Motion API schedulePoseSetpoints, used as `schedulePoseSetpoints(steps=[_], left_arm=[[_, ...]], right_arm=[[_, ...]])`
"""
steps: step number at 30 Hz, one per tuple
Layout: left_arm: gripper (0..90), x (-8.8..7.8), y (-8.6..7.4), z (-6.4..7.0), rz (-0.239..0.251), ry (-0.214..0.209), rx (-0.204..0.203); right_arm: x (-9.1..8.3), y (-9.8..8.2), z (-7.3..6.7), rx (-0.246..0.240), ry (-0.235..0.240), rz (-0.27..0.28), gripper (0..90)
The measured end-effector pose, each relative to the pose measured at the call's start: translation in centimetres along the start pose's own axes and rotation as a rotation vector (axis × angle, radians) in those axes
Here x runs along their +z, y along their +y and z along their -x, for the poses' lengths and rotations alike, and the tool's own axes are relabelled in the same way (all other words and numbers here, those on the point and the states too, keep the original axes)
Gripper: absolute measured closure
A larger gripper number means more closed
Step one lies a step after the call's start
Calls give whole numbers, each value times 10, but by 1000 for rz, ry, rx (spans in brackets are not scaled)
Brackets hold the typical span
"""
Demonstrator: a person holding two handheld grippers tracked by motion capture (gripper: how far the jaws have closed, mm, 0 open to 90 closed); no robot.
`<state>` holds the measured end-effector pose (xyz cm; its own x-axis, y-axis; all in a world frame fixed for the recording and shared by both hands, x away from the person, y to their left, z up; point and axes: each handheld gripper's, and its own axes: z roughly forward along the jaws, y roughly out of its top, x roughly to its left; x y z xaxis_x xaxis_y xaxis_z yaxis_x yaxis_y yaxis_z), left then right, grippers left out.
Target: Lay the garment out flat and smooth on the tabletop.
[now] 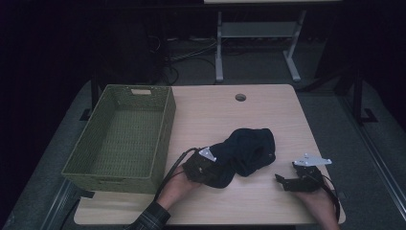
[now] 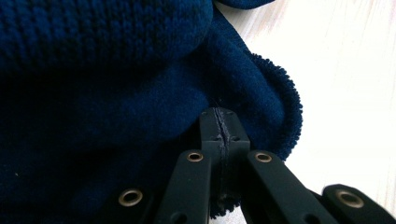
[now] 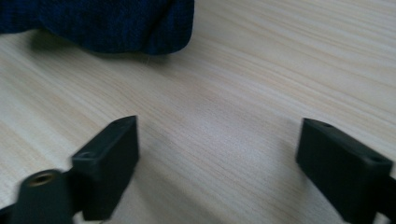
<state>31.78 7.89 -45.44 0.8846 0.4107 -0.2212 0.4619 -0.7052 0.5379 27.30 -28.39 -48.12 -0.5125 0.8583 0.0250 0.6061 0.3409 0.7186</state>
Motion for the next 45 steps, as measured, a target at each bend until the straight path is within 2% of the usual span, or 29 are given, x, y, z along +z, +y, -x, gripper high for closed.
schedulePoseSetpoints(steps=[2,5,10,13,18,21,25,28,32,36,40,43,45], left_arm=[[899,0,1,-1,-4,-5,4],[900,0,1,-2,-3,-18,5],[900,0,0,1,-5,3,15],[900,0,1,3,-12,17,25],[900,0,1,2,-9,13,18],[900,0,1,2,-9,12,11],[900,0,1,6,-11,38,18],[900,1,2,9,-16,59,25],[899,1,2,8,-17,50,14],[899,0,2,7,-14,43,30],[899,0,1,6,-7,40,28],[899,0,1,6,-10,39,25],[899,0,1,6,-4,36,19]], right_arm=[[-2,0,-2,-6,7,-3,199],[-6,1,-4,-8,18,-9,213],[-18,5,-4,31,57,34,234],[-23,10,-4,21,78,52,242],[-28,22,1,15,109,78,248],[-32,27,4,31,137,90,262],[-29,35,6,6,160,96,262],[-27,45,2,-17,171,103,262],[-20,57,-2,-45,190,94,255],[-12,61,-3,-45,213,82,253],[-3,63,-3,-49,223,63,257],[2,64,-3,-48,249,68,319],[5,66,-3,-58,271,72,405]])
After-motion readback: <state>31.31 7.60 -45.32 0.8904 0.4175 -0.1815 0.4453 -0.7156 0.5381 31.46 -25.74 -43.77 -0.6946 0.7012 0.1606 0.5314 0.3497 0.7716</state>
